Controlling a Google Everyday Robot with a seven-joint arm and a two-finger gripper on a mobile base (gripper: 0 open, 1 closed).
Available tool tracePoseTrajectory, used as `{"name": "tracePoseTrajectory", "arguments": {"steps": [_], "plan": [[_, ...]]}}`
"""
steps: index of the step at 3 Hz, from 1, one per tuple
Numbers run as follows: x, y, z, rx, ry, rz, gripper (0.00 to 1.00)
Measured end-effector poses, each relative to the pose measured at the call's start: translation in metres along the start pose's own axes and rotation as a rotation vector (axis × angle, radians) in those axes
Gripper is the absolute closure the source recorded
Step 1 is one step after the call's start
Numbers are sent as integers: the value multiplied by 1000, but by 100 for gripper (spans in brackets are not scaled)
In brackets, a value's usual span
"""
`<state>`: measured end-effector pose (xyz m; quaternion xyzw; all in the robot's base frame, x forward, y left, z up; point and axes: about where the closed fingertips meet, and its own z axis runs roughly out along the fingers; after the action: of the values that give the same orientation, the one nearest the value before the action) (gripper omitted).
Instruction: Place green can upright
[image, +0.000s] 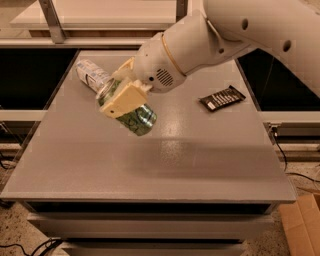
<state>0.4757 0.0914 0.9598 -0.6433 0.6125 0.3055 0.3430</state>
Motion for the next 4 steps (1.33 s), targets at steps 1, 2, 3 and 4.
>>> {"name": "tracePoseTrajectory", "arguments": {"steps": [1, 2, 3, 4], "plan": [[-9, 7, 14, -12, -149, 10, 100], [-12, 7, 27, -12, -264, 15, 100], [-13, 5, 38, -2, -348, 4, 100], [-13, 4, 43, 11, -403, -17, 100]]}}
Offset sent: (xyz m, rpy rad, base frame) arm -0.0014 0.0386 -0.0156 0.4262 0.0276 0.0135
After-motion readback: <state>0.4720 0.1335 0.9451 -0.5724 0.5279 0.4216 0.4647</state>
